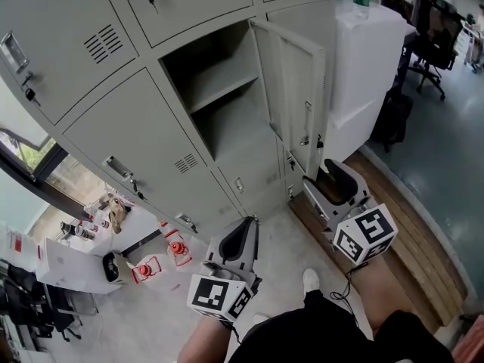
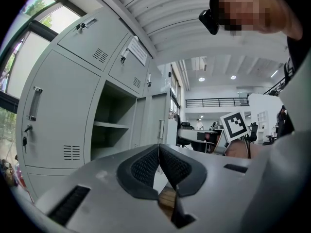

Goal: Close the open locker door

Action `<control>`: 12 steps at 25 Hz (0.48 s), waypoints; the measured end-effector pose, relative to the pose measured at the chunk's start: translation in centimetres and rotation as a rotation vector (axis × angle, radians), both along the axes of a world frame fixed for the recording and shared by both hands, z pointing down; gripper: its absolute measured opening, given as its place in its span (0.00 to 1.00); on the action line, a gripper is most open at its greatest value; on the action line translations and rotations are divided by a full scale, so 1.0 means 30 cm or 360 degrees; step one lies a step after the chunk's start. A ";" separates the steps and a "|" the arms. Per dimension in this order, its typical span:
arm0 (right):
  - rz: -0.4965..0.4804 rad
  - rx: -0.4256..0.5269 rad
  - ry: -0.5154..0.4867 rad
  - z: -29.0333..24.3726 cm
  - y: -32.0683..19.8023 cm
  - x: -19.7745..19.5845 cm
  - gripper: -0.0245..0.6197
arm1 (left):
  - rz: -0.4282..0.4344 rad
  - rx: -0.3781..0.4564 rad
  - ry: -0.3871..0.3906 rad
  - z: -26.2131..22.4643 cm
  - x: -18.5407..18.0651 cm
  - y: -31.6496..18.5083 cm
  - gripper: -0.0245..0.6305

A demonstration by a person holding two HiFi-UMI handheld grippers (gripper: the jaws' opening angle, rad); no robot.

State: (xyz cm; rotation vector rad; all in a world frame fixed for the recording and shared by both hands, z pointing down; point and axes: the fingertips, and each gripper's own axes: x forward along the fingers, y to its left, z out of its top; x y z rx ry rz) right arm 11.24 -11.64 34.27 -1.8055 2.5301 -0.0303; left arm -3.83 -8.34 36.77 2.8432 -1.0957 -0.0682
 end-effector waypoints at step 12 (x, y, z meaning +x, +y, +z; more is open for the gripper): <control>-0.0067 0.0002 0.0029 -0.003 -0.148 0.133 0.48 | -0.0057 0.0007 0.0014 0.001 0.142 -0.114 0.06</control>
